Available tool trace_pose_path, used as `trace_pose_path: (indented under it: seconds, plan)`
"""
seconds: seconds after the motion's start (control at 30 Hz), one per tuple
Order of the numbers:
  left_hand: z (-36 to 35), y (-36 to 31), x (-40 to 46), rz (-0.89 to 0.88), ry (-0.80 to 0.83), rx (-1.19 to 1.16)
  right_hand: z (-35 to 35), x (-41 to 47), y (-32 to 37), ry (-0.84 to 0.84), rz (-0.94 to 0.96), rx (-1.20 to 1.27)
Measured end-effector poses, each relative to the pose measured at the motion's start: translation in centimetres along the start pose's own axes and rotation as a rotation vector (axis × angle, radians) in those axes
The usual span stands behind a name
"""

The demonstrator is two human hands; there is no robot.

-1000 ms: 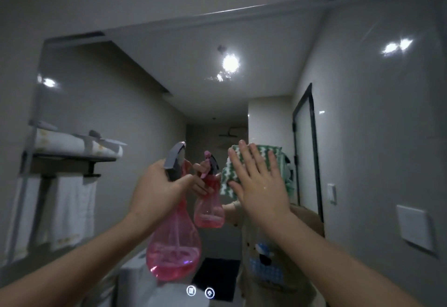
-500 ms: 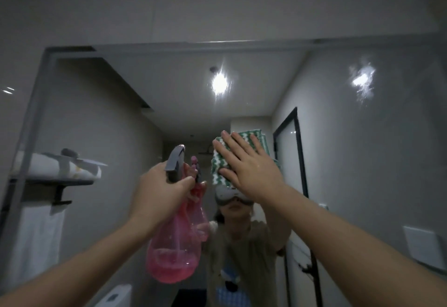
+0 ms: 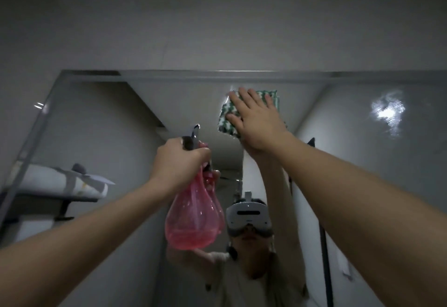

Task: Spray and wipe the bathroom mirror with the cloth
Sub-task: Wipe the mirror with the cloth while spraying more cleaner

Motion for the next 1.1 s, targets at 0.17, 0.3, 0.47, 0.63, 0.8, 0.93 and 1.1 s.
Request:
trace_pose_path:
  seconds: [0.17, 0.3, 0.47, 0.63, 0.8, 0.93, 1.1]
  plan:
    - [0.0, -1.8, 1.9, -0.059, 0.01, 0.059, 0.4, 4.5, -2.1, 0.024, -0.005, 0.022]
    - [-1.0, -2.7, 2.6, -0.118, 0.084, 0.116, 1.2, 6.2, -4.2, 0.063, -0.009, 0.034]
    - [-2.7, -3.2, 1.2, -0.102, 0.114, 0.048, 1.7, 3.3, -6.8, 0.032, -0.05, 0.013]
    - [-2.9, -3.0, -2.4, -0.051, 0.148, 0.02, 2.3, -2.7, -6.9, 0.063, -0.094, 0.022]
    - [-2.5, -1.3, -8.3, 0.023, 0.147, 0.004, 2.3, -11.7, -4.2, 0.077, -0.07, 0.042]
    - [-2.7, 1.2, -13.0, 0.133, 0.16, 0.041, 1.7, -17.8, -2.8, 0.138, -0.038, 0.005]
    - [-3.4, 2.7, -16.8, 0.209, 0.183, 0.044, 1.4, -23.9, -2.2, 0.136, 0.056, -0.021]
Point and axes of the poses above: each hand's wrist, its own x-axis towards the middle knuckle, its own z-axis out of the back of the hand, y = z × x, the point moved 2 cm from there along x, towards the middle knuckle, and after that the axes turned 9 degrees about -y, right-handed, at the moved point
